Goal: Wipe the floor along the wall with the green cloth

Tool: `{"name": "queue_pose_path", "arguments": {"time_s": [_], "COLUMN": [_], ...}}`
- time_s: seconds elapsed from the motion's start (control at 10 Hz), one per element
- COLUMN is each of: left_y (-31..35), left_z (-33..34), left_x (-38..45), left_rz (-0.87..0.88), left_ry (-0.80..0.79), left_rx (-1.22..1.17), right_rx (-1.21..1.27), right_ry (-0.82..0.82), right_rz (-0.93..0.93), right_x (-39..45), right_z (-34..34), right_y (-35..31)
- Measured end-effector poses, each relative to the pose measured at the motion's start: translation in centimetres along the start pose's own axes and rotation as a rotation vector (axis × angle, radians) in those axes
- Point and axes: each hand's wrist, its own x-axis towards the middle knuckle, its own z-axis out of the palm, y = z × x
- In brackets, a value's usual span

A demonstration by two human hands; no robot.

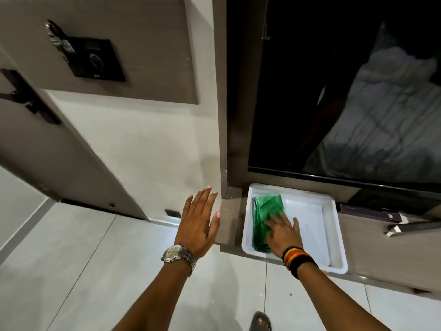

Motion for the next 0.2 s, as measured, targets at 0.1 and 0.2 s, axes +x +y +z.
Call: {"name": "queue_pose_path", "arguments": {"time_s": [0.1,0.2], "left_y": [-0.8,-2.2], "left_z": [-2.3,-4.5], "left_x": [0.3,1.7], "left_rz": [0.054,0.114], "left_ry": [0.026,0.087], "left_rx": [0.052,0.152], "right_rx": [-0.04,0.24], "right_ry": [-0.042,0.112], "right_rz": [0.09,-0.06], "right_x": [-1.6,-4.0], "right_z": [-1.6,-3.0], "right_y": [-0.8,-2.6]}}
